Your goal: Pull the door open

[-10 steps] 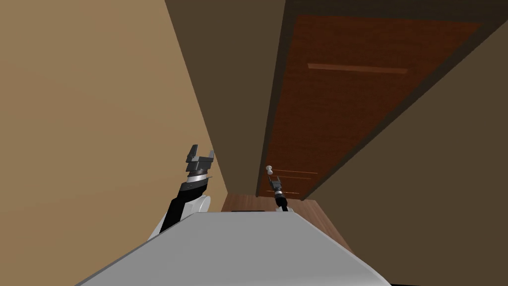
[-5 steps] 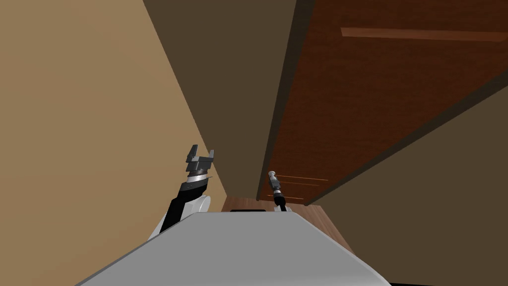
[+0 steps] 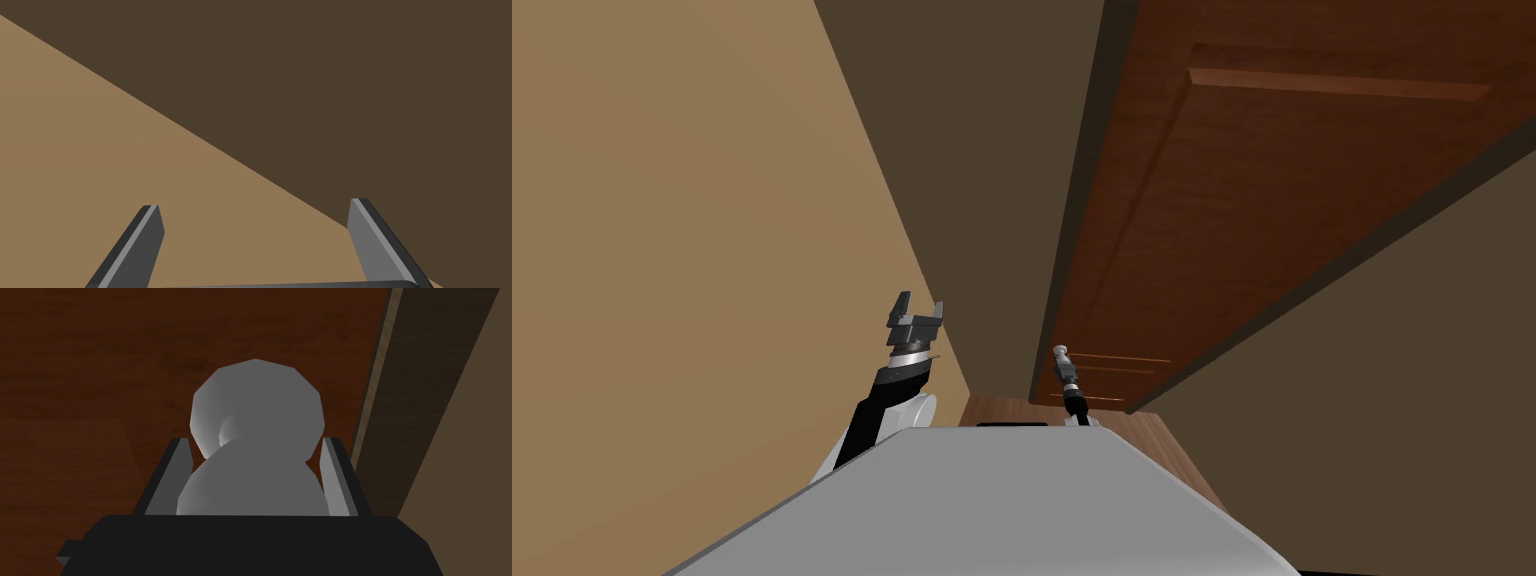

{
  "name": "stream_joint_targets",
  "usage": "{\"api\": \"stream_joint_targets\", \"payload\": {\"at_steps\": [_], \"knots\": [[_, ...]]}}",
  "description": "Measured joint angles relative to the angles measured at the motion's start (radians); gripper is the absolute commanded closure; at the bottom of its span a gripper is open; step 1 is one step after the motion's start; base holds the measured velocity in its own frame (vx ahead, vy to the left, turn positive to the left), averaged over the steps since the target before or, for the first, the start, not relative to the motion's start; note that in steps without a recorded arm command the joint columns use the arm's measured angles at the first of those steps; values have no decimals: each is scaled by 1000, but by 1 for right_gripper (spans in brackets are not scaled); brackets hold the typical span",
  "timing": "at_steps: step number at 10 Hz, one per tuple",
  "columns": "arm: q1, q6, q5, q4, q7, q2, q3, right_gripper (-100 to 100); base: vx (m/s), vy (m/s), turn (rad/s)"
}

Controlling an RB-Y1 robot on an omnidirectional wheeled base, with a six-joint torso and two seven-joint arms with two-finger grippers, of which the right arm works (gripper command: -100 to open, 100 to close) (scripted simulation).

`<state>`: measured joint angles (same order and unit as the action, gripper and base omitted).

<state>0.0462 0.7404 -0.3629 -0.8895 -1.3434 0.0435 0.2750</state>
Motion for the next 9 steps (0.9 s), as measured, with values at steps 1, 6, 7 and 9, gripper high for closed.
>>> {"api": "stream_joint_targets", "payload": {"at_steps": [1,6,7,9], "knots": [[-2,0,3,2,14,-2,-1,100,-50,-3,26],[-2,1,21,10,122,-12,-6,100,-60,-7,26],[-8,5,28,22,149,-16,-4,100,-49,1,8],[-9,6,34,26,190,-21,-5,100,-46,0,27]]}}
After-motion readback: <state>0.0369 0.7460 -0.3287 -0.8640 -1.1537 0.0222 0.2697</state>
